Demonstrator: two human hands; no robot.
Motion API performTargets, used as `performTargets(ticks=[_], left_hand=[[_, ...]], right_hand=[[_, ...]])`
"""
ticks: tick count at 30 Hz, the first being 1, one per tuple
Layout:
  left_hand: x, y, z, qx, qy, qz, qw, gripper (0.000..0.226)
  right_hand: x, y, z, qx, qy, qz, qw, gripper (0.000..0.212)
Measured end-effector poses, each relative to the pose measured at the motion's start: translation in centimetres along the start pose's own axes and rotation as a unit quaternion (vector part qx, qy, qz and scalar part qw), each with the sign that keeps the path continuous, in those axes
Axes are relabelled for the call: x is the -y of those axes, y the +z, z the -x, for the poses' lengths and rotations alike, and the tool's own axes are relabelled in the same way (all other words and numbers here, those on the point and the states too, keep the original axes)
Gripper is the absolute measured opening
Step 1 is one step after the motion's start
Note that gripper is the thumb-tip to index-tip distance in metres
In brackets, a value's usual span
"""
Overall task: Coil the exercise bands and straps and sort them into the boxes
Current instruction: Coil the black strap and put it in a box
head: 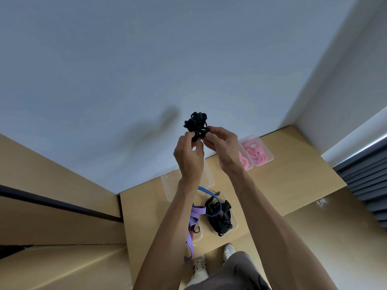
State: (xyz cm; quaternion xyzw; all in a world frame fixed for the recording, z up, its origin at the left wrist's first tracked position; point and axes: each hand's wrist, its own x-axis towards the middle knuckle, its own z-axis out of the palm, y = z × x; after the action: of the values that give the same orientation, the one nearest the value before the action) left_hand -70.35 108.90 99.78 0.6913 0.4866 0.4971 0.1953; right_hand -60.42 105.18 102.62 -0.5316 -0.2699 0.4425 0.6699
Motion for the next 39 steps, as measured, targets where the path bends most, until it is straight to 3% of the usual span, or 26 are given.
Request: performTargets(ticks=[2,5,9,13,18,20,24,29,33,39], left_hand=[[0.0,0.3,0.4,0.013,0.005,-0.011,1.0,0.015],[0.2,0.8,1.5,0.044,0.016,0.002,0.999,0.016],[0.8,1.0,2.9,0.103,-0.025,0.061,0.993,0.023],[1.4,1.1,4.0,0.125,-0.176,0.121,0.969,0.013],[4.0,1.5,4.8,0.128,-0.354,0.127,0.918,0.044],[5.1,1.6,4.7,0.153,-0.395,0.173,0.889,0.041],[7.1,1.9,5.6,0.173,-0.364,0.1,0.91,0.013],[8.8,2.8,7.4,0.144,-0.346,-0.001,0.927,0.007],[11.6,3.1,8.6,0.185,-0.344,-0.016,0.92,0.015],[15.9,4.3,8.1,0.239,-0.325,-0.016,0.915,0.02]], right_hand=[[-0.2,0.3,-0.2,-0.004,0.008,0.028,1.0,0.015],[-0.7,0.3,-0.6,-0.086,0.033,0.089,0.992,0.016],[-1.6,-1.0,-1.1,-0.132,0.064,0.106,0.983,0.014],[-3.4,-2.5,-1.0,-0.125,0.115,0.077,0.982,0.006],[-6.8,-4.3,-0.3,-0.121,0.186,0.037,0.974,0.008],[-8.2,-4.8,-0.4,-0.104,0.222,0.048,0.968,0.012],[-10.7,-4.4,-1.2,-0.094,0.257,0.095,0.957,0.013],[-14.3,-2.8,-1.7,-0.094,0.202,0.243,0.944,0.022],[-17.1,-2.4,-1.9,-0.119,0.185,0.303,0.927,0.01],[-21.0,-1.4,-3.6,-0.104,0.196,0.378,0.899,0.016]])
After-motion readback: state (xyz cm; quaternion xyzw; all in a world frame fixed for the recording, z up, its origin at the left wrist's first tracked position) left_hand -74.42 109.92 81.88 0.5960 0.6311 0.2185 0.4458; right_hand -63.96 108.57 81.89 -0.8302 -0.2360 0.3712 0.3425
